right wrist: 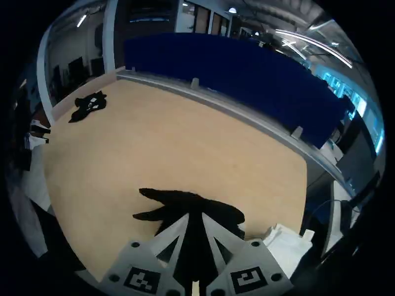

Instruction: Fold towel

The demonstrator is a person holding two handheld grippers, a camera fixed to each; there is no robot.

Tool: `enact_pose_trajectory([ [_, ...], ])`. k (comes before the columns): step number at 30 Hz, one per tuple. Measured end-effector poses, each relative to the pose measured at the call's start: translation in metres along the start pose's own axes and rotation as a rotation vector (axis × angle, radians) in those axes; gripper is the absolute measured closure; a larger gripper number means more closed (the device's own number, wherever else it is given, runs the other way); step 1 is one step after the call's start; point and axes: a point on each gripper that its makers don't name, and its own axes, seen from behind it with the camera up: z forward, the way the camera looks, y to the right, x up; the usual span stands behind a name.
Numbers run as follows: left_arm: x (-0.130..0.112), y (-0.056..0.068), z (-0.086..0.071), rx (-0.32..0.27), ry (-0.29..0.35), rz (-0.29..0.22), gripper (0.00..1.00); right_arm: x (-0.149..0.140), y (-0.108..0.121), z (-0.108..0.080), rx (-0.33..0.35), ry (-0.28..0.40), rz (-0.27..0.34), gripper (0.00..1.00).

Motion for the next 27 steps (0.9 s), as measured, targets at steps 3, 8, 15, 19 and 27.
enact_pose_trajectory([
  [3,0.001,0.001,0.001,-0.001,0.0,0.002,0.15,-0.017,0.002,-0.002,-0.016,-0.023,0.002,0.97],
  [8,-0.001,0.001,0.0,-0.001,-0.001,0.002,0.15,-0.041,0.008,-0.004,-0.044,-0.055,0.012,0.97],
  [15,-0.004,0.001,-0.002,0.003,-0.004,0.01,0.15,-0.074,0.021,-0.008,-0.096,-0.099,0.039,0.97],
  [19,-0.005,0.0,-0.004,0.006,-0.004,0.01,0.15,-0.1,0.028,-0.009,-0.129,-0.149,0.056,0.97],
  [27,-0.009,-0.001,-0.005,0.007,-0.009,0.008,0.15,-0.164,0.024,-0.001,-0.16,-0.258,0.142,0.97],
])
